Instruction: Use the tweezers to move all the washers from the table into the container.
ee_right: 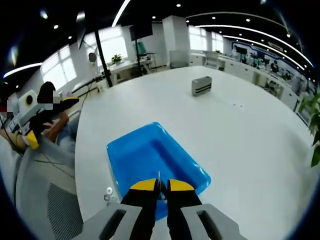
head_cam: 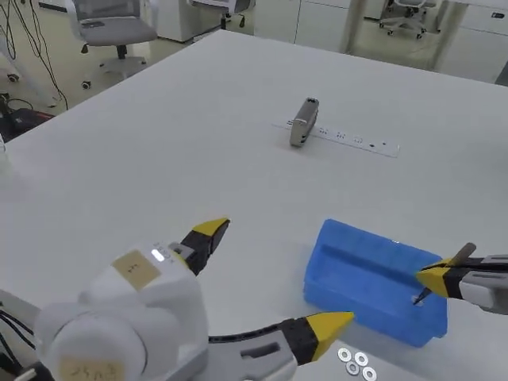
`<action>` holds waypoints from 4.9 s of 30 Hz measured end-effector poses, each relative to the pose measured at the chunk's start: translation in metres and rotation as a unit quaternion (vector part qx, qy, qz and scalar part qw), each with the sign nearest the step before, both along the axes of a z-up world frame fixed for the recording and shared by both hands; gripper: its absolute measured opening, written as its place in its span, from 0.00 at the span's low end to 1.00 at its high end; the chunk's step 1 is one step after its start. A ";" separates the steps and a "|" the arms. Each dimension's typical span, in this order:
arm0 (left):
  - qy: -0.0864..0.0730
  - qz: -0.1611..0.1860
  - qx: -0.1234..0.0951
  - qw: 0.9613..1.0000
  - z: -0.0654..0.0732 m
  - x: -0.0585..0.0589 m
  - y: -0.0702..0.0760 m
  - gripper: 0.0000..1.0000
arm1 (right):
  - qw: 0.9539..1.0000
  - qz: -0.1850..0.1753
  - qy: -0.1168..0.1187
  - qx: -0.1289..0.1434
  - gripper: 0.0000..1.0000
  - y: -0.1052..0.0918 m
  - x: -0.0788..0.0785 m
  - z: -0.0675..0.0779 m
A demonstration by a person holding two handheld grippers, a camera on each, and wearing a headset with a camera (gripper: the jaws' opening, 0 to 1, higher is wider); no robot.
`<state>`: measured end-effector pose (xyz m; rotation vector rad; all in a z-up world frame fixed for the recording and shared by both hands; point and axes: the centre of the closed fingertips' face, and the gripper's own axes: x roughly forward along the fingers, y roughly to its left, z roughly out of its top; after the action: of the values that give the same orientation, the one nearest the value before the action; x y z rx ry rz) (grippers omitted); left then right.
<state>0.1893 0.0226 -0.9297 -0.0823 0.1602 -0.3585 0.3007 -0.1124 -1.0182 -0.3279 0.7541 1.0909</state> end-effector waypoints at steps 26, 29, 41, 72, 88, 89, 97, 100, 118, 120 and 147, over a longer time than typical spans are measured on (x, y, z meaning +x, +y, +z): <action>0.019 0.023 0.000 1.000 -0.009 0.002 0.009 0.94 | 0.999 -0.014 -0.013 0.026 0.03 0.004 -0.014 0.010; 0.017 0.025 -0.001 1.000 -0.008 0.002 0.010 0.93 | 0.999 -0.015 -0.021 0.041 0.03 0.005 -0.021 0.023; 0.017 0.025 0.002 1.000 -0.009 0.001 0.011 0.92 | 0.997 -0.008 0.007 0.081 0.03 0.014 -0.063 0.033; 0.023 0.020 0.005 1.000 -0.011 0.001 0.009 0.90 | 0.996 0.022 0.071 0.045 0.03 0.027 -0.100 -0.021; 0.019 0.022 0.003 1.000 -0.009 0.000 0.010 0.88 | 0.995 0.100 -0.014 -0.018 0.04 0.036 -0.122 -0.024; 0.019 0.022 0.002 1.000 -0.008 0.000 0.009 0.88 | 0.995 0.101 -0.018 -0.021 0.04 0.036 -0.124 -0.023; 0.013 0.020 -0.002 1.000 -0.005 -0.001 0.009 0.89 | 0.997 0.066 -0.035 -0.003 0.03 0.035 -0.117 -0.024; 0.010 0.019 -0.002 1.000 -0.004 -0.001 0.009 0.89 | 0.998 0.052 -0.034 0.005 0.03 0.035 -0.115 -0.024; 0.014 0.004 0.007 1.000 -0.006 -0.002 0.002 0.86 | 0.998 -0.010 -0.008 0.056 0.03 0.030 -0.111 -0.009; 0.015 0.005 0.009 1.000 -0.007 -0.002 0.002 0.86 | 0.998 -0.010 -0.011 0.054 0.03 0.029 -0.110 -0.007; 0.013 -0.004 0.021 1.000 -0.008 -0.003 0.000 0.85 | 0.994 -0.029 -0.063 0.087 0.03 0.024 -0.063 0.057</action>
<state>0.1862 0.0231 -0.9374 -0.0455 0.1942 -0.3621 0.2374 -0.0880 -0.9617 -0.2233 0.5493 1.0629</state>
